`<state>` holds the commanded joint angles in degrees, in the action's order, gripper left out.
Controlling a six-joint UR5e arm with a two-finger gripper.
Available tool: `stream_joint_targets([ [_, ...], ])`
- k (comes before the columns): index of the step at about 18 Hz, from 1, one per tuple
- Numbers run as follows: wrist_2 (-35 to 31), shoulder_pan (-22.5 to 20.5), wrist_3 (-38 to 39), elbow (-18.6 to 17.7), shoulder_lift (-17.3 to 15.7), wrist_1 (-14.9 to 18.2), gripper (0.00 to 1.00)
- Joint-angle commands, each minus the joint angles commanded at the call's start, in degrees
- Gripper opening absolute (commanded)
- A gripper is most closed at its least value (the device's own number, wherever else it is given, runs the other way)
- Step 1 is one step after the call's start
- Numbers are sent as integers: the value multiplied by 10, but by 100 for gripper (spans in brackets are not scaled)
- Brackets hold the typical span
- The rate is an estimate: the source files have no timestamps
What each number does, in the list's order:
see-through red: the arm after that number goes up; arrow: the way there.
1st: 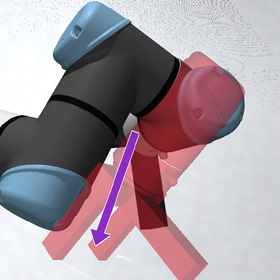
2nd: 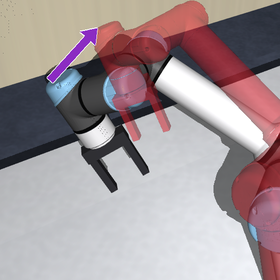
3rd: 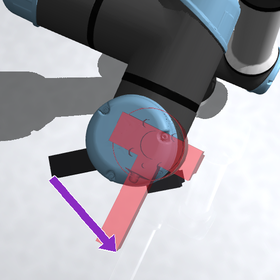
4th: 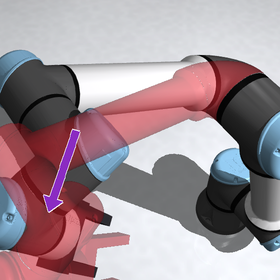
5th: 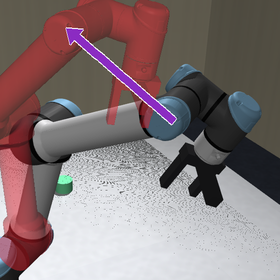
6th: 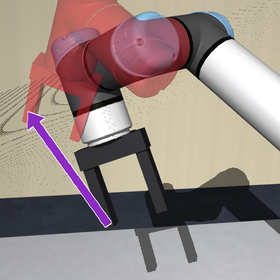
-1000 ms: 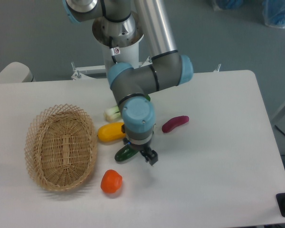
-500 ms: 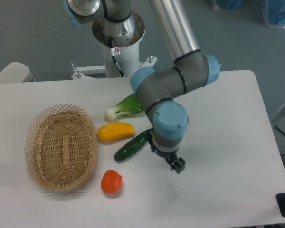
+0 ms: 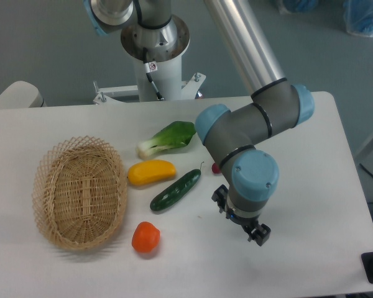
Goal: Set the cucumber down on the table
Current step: 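Lift the open gripper up and away from the cucumber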
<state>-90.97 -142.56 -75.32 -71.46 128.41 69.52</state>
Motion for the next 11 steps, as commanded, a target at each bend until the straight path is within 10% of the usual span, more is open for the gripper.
stream_joint_targets([
  [11,2,-6,-44,-9,-5,-2,100],
])
